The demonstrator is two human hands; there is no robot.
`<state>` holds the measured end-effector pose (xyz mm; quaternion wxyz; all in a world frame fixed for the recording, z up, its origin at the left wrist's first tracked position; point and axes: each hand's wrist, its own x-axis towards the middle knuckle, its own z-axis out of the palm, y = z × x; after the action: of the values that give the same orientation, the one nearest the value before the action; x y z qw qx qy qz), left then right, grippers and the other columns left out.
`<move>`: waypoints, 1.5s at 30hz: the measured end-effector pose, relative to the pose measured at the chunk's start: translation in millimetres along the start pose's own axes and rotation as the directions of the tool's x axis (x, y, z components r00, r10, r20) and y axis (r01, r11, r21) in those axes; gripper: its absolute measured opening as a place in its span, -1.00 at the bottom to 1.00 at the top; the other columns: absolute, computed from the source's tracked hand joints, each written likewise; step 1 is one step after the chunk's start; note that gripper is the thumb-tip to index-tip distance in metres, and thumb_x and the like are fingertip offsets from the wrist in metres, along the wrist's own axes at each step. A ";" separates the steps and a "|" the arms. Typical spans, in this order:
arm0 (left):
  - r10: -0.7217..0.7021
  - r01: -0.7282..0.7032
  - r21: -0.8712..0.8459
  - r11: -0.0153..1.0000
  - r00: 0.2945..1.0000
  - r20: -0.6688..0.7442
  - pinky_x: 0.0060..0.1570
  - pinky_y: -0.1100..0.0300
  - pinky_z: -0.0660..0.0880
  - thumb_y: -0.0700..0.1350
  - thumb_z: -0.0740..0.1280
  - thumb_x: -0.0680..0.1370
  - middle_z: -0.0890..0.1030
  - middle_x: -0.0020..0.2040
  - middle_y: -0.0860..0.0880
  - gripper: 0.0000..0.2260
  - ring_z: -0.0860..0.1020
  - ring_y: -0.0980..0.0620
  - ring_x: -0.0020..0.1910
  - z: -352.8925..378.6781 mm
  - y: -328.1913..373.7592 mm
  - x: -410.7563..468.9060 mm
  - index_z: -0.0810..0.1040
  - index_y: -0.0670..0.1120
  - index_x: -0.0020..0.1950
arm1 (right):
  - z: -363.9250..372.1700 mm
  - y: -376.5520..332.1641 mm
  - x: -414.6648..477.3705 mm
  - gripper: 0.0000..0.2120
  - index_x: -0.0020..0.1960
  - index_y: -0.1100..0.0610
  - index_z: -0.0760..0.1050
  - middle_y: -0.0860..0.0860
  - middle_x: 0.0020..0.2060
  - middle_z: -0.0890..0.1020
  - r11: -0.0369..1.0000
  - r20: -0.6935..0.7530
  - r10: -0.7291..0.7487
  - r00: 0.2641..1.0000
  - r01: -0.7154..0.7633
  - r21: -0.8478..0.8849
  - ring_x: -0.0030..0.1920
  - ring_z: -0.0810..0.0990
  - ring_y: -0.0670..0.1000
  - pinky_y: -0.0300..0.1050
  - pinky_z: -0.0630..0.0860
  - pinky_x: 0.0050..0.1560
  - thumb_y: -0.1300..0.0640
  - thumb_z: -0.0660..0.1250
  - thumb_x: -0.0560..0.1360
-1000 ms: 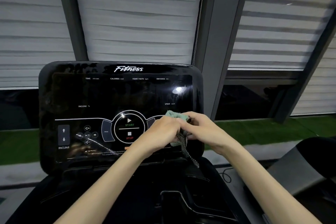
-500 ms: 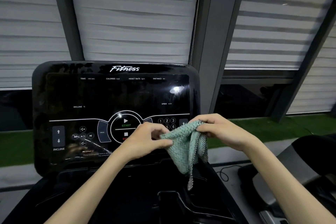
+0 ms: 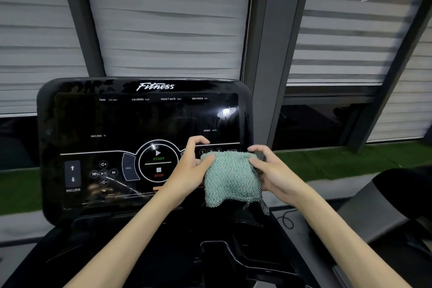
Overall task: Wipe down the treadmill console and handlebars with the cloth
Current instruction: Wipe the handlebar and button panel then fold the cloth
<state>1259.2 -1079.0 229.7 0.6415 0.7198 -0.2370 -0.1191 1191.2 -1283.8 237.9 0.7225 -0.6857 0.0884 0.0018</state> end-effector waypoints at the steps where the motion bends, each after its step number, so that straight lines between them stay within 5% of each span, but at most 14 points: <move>1: -0.013 0.012 -0.059 0.998 1.000 -0.003 0.01 -0.02 0.56 -0.06 0.32 0.62 0.69 -0.07 -0.24 -0.85 0.66 -0.19 -0.07 1.6 1.5 0.0 0.43 0.19 0.08 | -1.5 -0.2 -0.1 -0.79 0.24 -0.02 0.40 0.09 -0.02 0.62 0.999 0.001 -0.006 1.000 0.006 0.039 -0.15 0.64 0.03 -0.03 0.56 -0.23 0.17 0.15 0.65; 5: -0.065 0.062 0.032 0.998 0.993 0.101 0.00 0.16 0.61 -0.22 0.63 0.27 0.66 0.10 -0.06 -0.56 0.67 0.01 0.01 5.2 0.3 -4.3 0.60 0.04 0.06 | -13.0 1.4 -7.9 -0.68 0.26 0.09 0.46 0.15 0.00 0.62 0.994 0.098 -0.082 0.992 0.075 0.081 -0.07 0.62 0.07 -0.04 0.58 -0.12 0.28 0.33 0.53; 8: 0.008 -0.037 0.374 0.927 0.997 0.078 0.03 0.07 0.61 -0.26 0.62 0.29 0.62 0.09 0.11 -0.55 0.65 -0.01 -0.05 12.7 -2.8 -5.8 0.60 0.17 0.01 | -21.9 12.5 -13.3 -0.48 0.20 0.12 0.53 0.14 0.05 0.63 0.914 0.107 -0.141 0.984 0.171 -0.369 -0.08 0.65 0.01 -0.12 0.62 -0.17 0.40 0.53 0.30; 11: 0.087 -0.124 0.574 0.809 0.992 0.091 0.15 0.27 0.41 -0.18 0.52 0.45 0.52 -0.01 0.29 -0.76 0.52 0.12 0.02 27.3 -9.0 -6.2 0.65 0.10 0.03 | -31.6 30.1 -9.5 -0.73 0.02 -0.03 0.63 -0.11 -0.06 0.66 0.668 0.100 -0.245 0.964 0.243 -0.703 -0.09 0.62 -0.17 -0.06 0.57 0.02 0.16 0.54 0.35; 13: 0.055 -0.100 0.602 0.792 0.994 0.093 0.25 0.27 0.31 -0.13 0.44 0.53 0.44 0.03 0.27 -0.87 0.43 0.18 0.13 35.5 -16.7 -6.9 0.65 0.06 0.04 | -40.4 39.9 -10.7 -0.92 -0.13 -0.09 0.63 -0.13 -0.20 0.65 0.655 0.116 -0.224 0.968 0.238 -0.717 -0.24 0.58 -0.20 -0.03 0.54 -0.10 0.08 0.47 0.43; 16: -0.066 -0.012 0.544 0.839 0.990 0.124 0.26 0.19 0.40 -0.06 0.38 0.57 0.56 0.05 0.24 -0.91 0.51 0.27 0.07 45.5 -28.6 -11.3 0.64 -0.03 0.01 | -57.3 52.5 -18.6 -0.92 -0.17 -0.01 0.60 -0.08 -0.21 0.63 0.752 0.183 -0.177 0.967 0.253 -0.609 -0.20 0.60 0.06 0.07 0.52 -0.11 0.07 0.40 0.50; 20: -0.141 0.107 0.265 0.958 0.983 0.114 -0.03 0.21 0.59 -0.12 0.38 0.58 0.72 -0.10 0.01 -0.94 0.68 0.11 -0.07 68.2 -47.4 -24.1 0.64 -0.02 0.02 | -69.6 80.0 -39.2 -0.76 0.18 0.26 0.54 0.16 0.08 0.66 0.994 0.197 0.007 0.980 0.014 -0.108 0.09 0.64 0.10 -0.06 0.54 0.16 0.20 0.33 0.54; 24: -0.086 0.067 0.309 0.949 0.995 0.050 -0.07 0.29 0.56 -0.17 0.43 0.54 0.72 -0.14 0.04 -0.91 0.68 0.14 -0.11 83.5 -67.2 -36.6 0.66 0.01 -0.02 | -64.8 112.5 -56.2 -0.55 0.22 0.34 0.46 0.30 0.13 0.60 1.000 0.149 0.021 0.989 -0.024 0.019 0.07 0.62 0.13 0.04 0.52 0.21 0.22 0.46 0.39; 31: -0.111 0.070 0.370 0.926 0.990 0.089 0.06 0.26 0.58 -0.17 0.50 0.48 0.72 -0.11 0.04 -0.89 0.67 0.17 -0.09 71.1 -83.2 -73.5 0.67 0.01 -0.04 | -38.2 126.4 -92.2 -0.74 0.18 0.29 0.56 0.21 0.06 0.67 0.990 0.110 0.068 0.992 -0.081 0.119 0.07 0.65 0.14 -0.03 0.55 0.16 0.37 0.31 0.49; 36: -0.053 -0.024 0.443 0.896 0.986 0.161 0.09 0.22 0.56 -0.17 0.44 0.52 0.68 -0.06 0.04 -0.85 0.64 0.12 -0.05 57.7 -102.8 -105.3 0.64 0.07 0.02 | -17.1 145.7 -124.4 -0.77 0.13 0.30 0.58 0.23 0.04 0.67 0.989 -0.069 0.089 0.994 -0.080 0.125 0.09 0.63 0.22 0.11 0.51 0.21 0.38 0.32 0.49; 40: 0.146 -0.260 0.618 0.742 0.962 0.229 0.20 0.19 0.47 -0.18 0.30 0.60 0.64 0.10 -0.02 -0.79 0.58 0.06 0.11 57.2 -115.8 -139.2 0.59 -0.10 0.22 | -11.5 163.2 -154.9 -0.76 0.14 0.33 0.56 0.27 0.03 0.66 0.983 -0.190 0.107 0.976 -0.075 0.168 0.09 0.62 0.27 0.13 0.51 0.20 0.40 0.32 0.48; 42: 0.275 -0.347 0.783 0.516 0.933 0.233 0.29 0.01 0.47 -0.15 0.29 0.58 0.59 0.21 -0.13 -0.71 0.55 -0.10 0.24 56.0 -127.7 -157.7 0.55 -0.20 0.28 | -14.1 168.9 -170.1 -0.76 0.14 0.32 0.56 0.27 0.03 0.66 0.981 -0.289 0.122 0.950 -0.070 0.183 0.04 0.64 0.24 0.13 0.53 0.18 0.41 0.31 0.49; 45: 0.221 -0.261 0.927 0.268 0.954 0.205 0.34 -0.14 0.42 0.03 0.17 0.57 0.50 0.36 -0.22 -0.51 0.46 -0.19 0.38 57.7 -137.8 -183.4 0.48 -0.26 0.38 | -22.3 178.3 -183.5 -0.78 0.10 0.30 0.57 0.29 0.02 0.65 0.987 -0.431 0.114 0.895 -0.053 0.151 -0.03 0.64 0.21 0.14 0.51 0.15 0.44 0.28 0.49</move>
<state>1100.1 -1029.5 61.7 0.1028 0.9108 -0.3786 0.1286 985.7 -1273.5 84.2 0.7282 -0.6134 0.2779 -0.1272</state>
